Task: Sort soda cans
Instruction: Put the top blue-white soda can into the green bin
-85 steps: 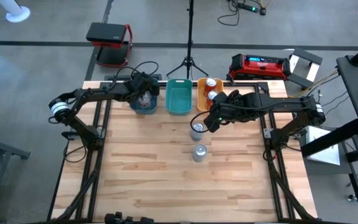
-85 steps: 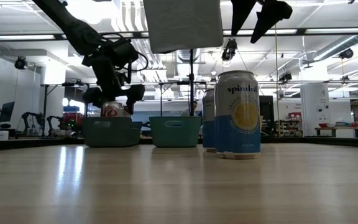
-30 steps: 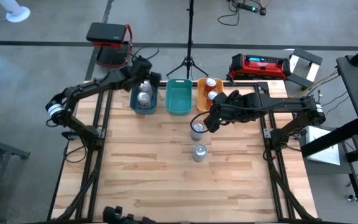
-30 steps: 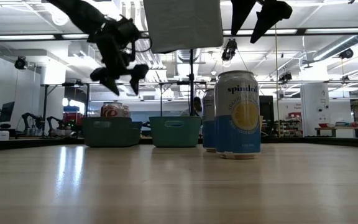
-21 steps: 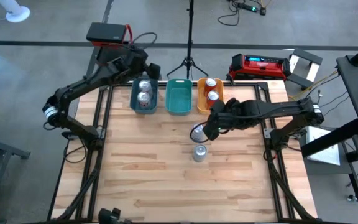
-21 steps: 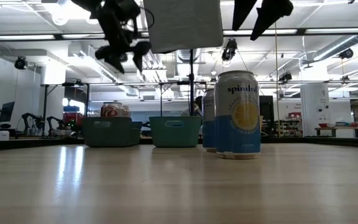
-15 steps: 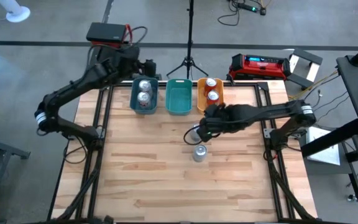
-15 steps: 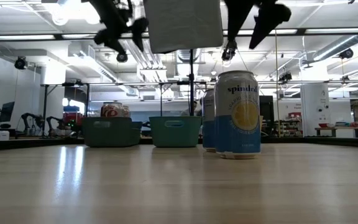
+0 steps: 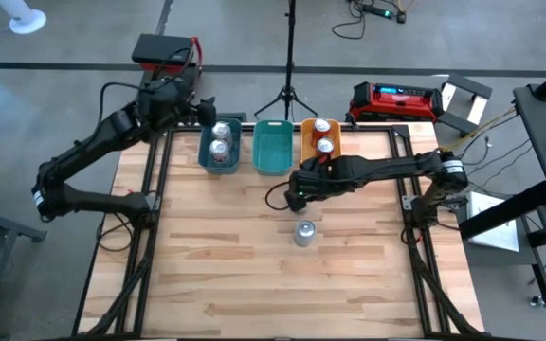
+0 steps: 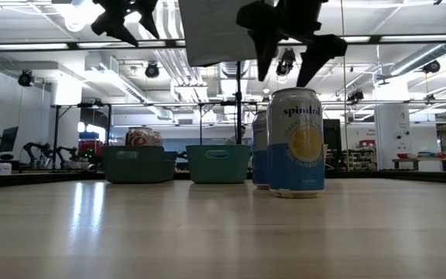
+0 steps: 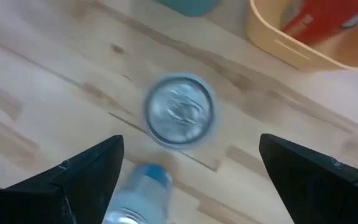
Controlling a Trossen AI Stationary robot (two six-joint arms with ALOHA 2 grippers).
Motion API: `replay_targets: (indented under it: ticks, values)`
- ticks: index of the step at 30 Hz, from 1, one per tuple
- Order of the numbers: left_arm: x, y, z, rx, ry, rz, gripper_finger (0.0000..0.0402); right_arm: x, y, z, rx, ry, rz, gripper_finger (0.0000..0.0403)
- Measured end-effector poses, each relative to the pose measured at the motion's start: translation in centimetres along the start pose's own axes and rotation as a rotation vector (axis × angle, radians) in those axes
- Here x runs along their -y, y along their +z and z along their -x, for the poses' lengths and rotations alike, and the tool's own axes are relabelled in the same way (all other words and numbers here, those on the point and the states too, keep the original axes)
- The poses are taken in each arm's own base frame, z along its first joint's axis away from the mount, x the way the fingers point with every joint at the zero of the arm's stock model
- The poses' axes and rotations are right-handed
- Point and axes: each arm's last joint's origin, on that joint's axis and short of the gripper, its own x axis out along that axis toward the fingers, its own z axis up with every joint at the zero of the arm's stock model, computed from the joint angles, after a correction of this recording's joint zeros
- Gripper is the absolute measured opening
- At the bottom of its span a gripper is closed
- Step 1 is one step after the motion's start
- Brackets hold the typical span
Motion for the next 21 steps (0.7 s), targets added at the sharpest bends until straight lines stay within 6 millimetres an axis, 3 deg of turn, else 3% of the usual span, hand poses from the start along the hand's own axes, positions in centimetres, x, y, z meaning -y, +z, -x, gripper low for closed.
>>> replay_targets:
  ticks: [4,9,21]
  values:
    - [-0.4,-1.0,0.4,-0.018,-0.024,0.01,0.0327,-0.2,0.2,-0.6,0.0,-0.002,-0.023,0.0371]
    - [-0.6,-2.1,0.5,-0.042,-0.051,0.014,0.0327,-0.9,0.2,-2.7,-0.02,-0.04,-0.033,0.0371]
    - [-0.8,-2.3,1.1,-0.059,-0.117,0.011,0.0327,-1.3,0.4,-5.5,-0.049,-0.112,-0.062,0.037]
